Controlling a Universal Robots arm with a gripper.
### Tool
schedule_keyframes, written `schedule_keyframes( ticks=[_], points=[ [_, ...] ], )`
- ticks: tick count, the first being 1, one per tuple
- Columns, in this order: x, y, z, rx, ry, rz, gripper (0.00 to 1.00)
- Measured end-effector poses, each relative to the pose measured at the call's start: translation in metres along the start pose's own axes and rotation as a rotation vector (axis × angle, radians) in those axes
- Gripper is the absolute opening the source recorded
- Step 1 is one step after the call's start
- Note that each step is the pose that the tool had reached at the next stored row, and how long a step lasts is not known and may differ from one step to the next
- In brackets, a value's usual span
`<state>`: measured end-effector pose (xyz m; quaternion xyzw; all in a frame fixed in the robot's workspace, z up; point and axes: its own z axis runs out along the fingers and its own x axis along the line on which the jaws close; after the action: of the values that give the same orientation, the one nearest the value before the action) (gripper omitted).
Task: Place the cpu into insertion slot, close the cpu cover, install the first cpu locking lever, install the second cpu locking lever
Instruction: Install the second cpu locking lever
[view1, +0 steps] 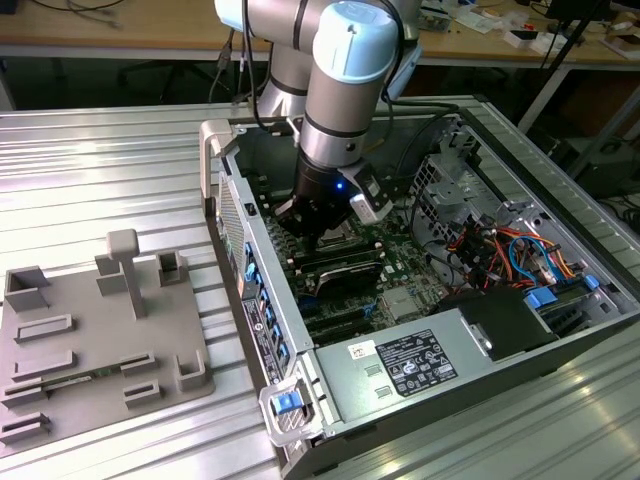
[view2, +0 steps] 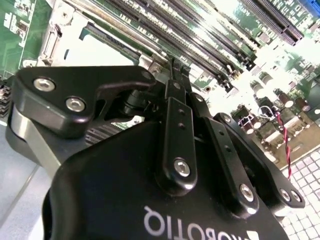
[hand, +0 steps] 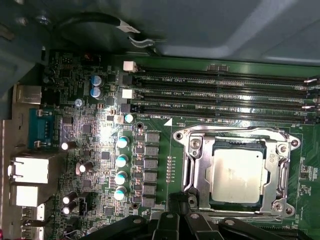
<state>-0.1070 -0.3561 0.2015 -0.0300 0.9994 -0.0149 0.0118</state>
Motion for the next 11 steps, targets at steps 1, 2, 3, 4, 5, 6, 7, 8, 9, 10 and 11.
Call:
schedule_keyframes(
  ticks=[1,2,3,4,5,6,7,8,9,10,11],
  points=[
    [-0.0004,0.0004,-0.0022,-0.0024,-0.0021,0.0,0.11],
    [-0.0007,0.0005,-0.0045,-0.0016,-0.002,0.0,0.11],
    [-0.0007,0.0006,-0.0052,-0.0016,-0.0017,0.0,0.11],
    [-0.0007,0.0006,-0.0052,-0.0019,-0.0018,0.0,0.11],
    [-0.0006,0.0007,-0.0051,-0.0022,-0.0019,0.0,0.11],
    [-0.0005,0.0005,-0.0053,-0.0019,-0.0016,0.0,0.11],
    [-0.0005,0.0005,-0.0054,-0.0018,-0.0014,0.0,0.11],
    [-0.0005,0.0005,-0.0054,-0.0019,-0.0015,0.0,0.11],
    [-0.0005,0.0004,-0.0071,-0.0016,-0.0012,0.0,0.11],
    [-0.0006,0.0004,-0.01,-0.0018,-0.0013,0.0,0.11],
    [-0.0007,0.0003,-0.0131,-0.0019,-0.0015,0.0,0.11]
  ],
)
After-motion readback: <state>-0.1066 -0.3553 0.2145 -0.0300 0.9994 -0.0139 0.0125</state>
